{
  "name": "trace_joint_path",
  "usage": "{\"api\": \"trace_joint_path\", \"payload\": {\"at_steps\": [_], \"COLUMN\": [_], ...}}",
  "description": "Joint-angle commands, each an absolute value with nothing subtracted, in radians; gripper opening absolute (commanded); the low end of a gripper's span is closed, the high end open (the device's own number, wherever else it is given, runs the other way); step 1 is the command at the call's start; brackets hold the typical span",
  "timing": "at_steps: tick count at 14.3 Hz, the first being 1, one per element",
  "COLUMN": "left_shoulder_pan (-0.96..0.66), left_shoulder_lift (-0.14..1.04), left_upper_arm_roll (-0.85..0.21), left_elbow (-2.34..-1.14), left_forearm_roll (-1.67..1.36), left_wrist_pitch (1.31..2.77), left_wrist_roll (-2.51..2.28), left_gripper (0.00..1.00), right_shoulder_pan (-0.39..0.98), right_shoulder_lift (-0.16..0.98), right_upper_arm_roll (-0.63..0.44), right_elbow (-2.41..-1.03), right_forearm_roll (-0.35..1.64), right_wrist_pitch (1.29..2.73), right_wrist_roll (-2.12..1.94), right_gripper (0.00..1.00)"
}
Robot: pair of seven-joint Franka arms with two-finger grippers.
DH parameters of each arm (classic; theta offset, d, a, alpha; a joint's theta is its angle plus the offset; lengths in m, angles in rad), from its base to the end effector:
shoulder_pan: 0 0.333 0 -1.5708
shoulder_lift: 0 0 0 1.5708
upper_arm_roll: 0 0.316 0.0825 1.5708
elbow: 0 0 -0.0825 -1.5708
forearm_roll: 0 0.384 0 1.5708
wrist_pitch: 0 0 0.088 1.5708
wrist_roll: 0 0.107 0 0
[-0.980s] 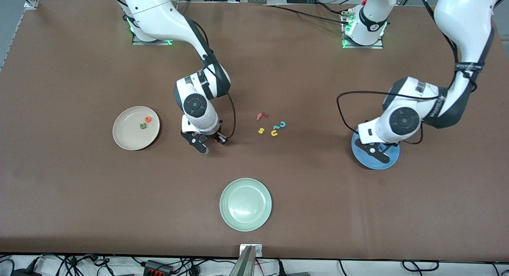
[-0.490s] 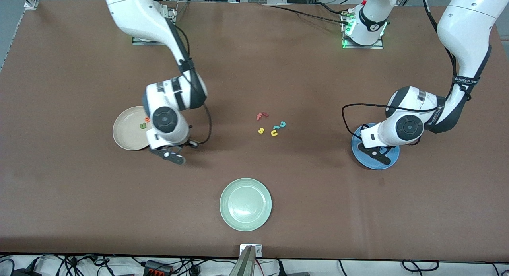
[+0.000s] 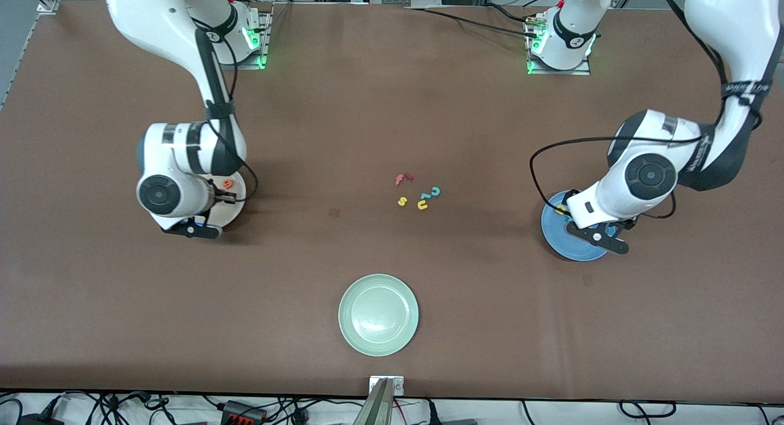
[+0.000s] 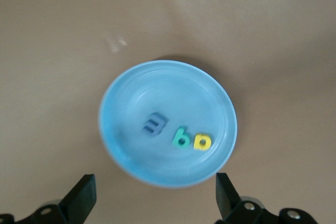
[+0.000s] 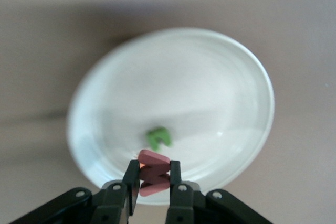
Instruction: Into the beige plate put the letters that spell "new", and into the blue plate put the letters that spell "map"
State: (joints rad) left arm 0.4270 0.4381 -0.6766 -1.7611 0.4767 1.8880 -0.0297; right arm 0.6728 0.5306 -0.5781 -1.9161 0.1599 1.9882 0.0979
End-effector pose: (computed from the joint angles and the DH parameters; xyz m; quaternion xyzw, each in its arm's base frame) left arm 0.6192 -0.0864 0.3480 -0.9725 0.1961 0.0839 0.0937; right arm 0.5772 0.0740 0.2312 0.9798 -0.0414 -0.1715 0.0946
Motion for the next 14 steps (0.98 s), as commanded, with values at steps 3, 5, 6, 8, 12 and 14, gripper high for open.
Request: {"api": "trace_joint_path", "payload": {"at_steps": [3, 5, 6, 8, 12, 14], "left_shoulder_pan": [0.42, 0.42, 0.425, 0.312, 0.057, -0.018], "left_shoulder_lift": [0.431, 0.408, 0.387, 0.292, 0.088, -0.022], "left_upper_arm_roll": [-0.742, -0.73, -0.72, -0.52, -0.13, -0.031], "left_elbow": [-1.475, -1.434, -1.433, -1.443, -1.585, -1.739], "left_forearm_roll": [0.39, 0.319, 0.275, 0.148, -0.026, -0.038], "left_wrist_pitch": [1.565, 1.548, 1.548, 1.557, 1.626, 1.748], "left_wrist_roll": [-0.048, -0.049, -0.048, -0.048, -0.044, -0.046], "left_gripper": [1.0, 1.0, 1.0, 1.0, 1.0, 1.0], "right_shoulder_pan": [0.591, 0.586, 0.586, 0.578, 0.572, 0.561], "right_shoulder_lift": [0.479, 0.494, 0.497, 0.503, 0.419, 0.411], "right_upper_arm_roll": [-0.58, -0.578, -0.577, -0.577, -0.584, -0.584], "right_elbow": [-2.045, -2.071, -2.085, -2.091, -1.982, -1.881], "right_forearm_roll": [0.149, 0.155, 0.155, 0.158, 0.161, 0.164], "right_wrist_pitch": [2.078, 2.126, 2.153, 2.18, 2.009, 1.907], "right_wrist_roll": [-0.08, -0.084, -0.086, -0.1, -0.103, -0.094], "right_gripper": [0.21, 0.22, 0.23, 0.94, 1.0, 1.0]}}
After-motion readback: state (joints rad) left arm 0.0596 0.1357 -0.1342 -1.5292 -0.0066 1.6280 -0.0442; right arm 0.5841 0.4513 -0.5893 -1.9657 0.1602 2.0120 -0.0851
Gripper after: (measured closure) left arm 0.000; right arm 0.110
